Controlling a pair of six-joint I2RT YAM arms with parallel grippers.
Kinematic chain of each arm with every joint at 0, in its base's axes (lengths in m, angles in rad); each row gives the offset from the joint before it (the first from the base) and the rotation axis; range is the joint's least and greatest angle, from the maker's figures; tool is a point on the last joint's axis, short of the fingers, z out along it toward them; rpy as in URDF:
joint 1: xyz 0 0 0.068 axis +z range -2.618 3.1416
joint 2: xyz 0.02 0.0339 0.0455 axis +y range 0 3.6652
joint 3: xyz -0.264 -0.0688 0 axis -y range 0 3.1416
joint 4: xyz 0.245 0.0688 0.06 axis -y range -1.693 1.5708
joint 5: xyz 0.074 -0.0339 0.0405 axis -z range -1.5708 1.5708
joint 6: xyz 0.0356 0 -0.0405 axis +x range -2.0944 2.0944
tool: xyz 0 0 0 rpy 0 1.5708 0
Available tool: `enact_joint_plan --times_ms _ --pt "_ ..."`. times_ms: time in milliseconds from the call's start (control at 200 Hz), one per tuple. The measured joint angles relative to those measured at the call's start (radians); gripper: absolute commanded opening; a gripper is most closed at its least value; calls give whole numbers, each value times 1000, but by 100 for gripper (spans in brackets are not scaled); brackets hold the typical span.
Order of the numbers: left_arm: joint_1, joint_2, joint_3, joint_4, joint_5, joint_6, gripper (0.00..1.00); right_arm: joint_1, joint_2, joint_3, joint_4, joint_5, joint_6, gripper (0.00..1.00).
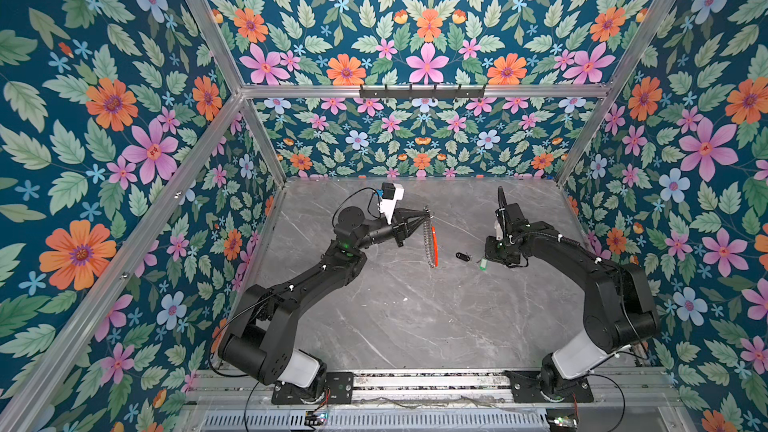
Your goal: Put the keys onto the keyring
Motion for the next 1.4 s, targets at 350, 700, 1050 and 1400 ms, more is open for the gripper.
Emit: enact_joint_plan --times_ms 350,700,1050,1400 --pt "0 1 5 -3 0 15 0 6 132 78 -16 14 -4 19" --pt "0 9 27 -10 8 15 0 11 194 118 -24 35 -26 19" --pt "0 9 40 -47 11 16 0 11 226 146 -37 53 -46 15" --pt "0 13 56 -62 12 16 0 11 238 143 -39 54 -48 13"
